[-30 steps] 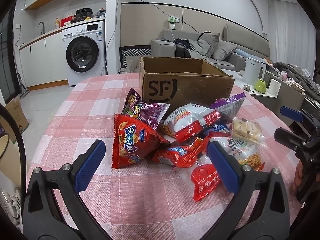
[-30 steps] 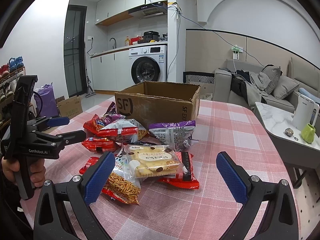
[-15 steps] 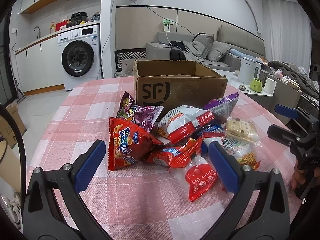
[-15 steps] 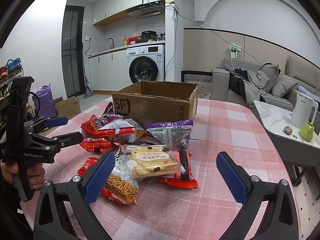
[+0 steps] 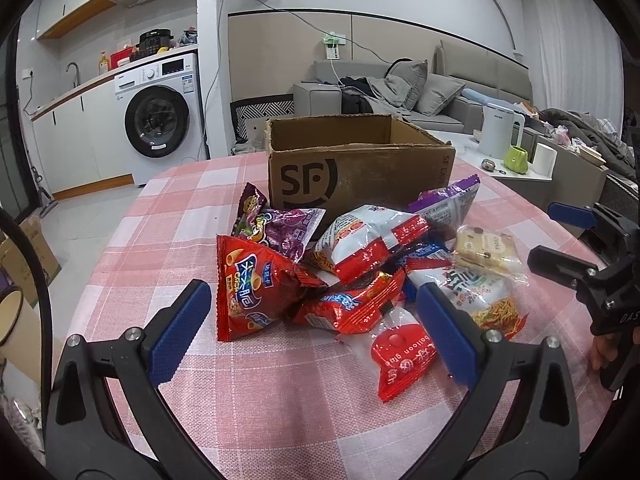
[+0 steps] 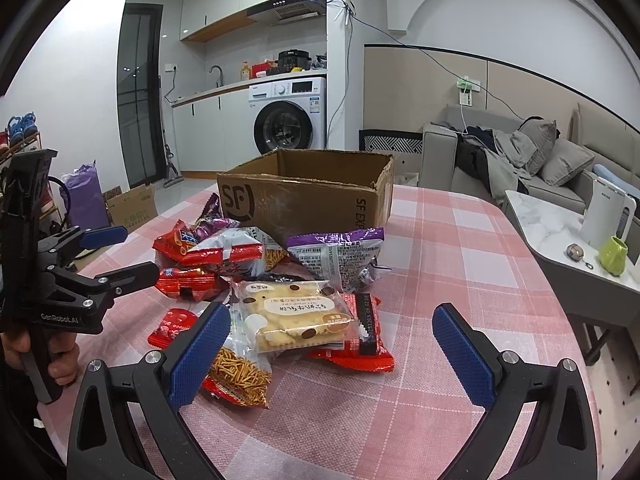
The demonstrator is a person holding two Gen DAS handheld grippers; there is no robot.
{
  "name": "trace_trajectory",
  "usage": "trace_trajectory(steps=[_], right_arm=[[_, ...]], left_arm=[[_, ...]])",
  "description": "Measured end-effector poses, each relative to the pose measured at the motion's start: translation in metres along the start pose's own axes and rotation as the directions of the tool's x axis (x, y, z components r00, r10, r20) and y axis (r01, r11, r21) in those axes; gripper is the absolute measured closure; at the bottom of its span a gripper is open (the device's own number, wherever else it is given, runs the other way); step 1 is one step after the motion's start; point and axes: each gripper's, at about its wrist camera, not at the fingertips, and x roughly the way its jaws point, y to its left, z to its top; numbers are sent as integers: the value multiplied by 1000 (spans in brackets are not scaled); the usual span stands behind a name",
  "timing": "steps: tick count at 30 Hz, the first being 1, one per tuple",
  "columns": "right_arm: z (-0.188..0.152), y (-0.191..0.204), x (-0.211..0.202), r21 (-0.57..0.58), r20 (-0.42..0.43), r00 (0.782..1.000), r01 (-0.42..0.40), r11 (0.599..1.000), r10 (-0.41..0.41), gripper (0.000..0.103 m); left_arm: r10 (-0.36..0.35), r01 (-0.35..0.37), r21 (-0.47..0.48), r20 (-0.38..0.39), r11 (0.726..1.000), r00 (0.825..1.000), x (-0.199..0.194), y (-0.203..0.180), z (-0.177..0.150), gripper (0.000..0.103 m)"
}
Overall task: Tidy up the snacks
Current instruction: 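Grasp the cream bread bun pack with the right tool while the left tool grasps the red Oreo bag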
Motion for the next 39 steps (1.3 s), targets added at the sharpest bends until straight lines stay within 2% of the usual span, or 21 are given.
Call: trace_trajectory(steps=[4, 9, 18, 26, 32, 36, 38, 39], right_arm=[[1, 1, 4, -9, -20, 999, -32, 999, 32, 0], [5, -3, 14, 50, -70, 992, -98, 994, 101, 0], [16, -8, 30, 97, -132, 975, -167, 981, 179, 0], [15, -10, 56, 140, -194, 957, -190, 972, 215, 1], [15, -14, 69, 179, -210, 942, -227, 957, 263, 11], [14, -16, 72, 205, -207, 934, -250, 946, 292, 17], [13, -18, 69, 215, -192, 934, -260, 942, 302, 24], [13, -19, 68, 215, -186, 935, -260, 941, 301, 32]], left_arm=[[-29, 29, 2, -21, 1000, 999, 3, 0, 0, 1], [-68, 66, -49, -45, 997, 997, 5, 9, 0, 1], [-41, 36, -48, -96, 998, 995, 20, 10, 5, 1], [-56, 49, -46, -161, 998, 985, 40, 4, 9, 1], [-91, 79, -65, -197, 995, 976, 51, 3, 7, 1], [-111, 94, -86, -220, 992, 969, 61, 6, 6, 10], [-116, 98, -85, -229, 992, 967, 65, 6, 4, 17], [-121, 104, -85, -232, 991, 965, 67, 6, 3, 19]])
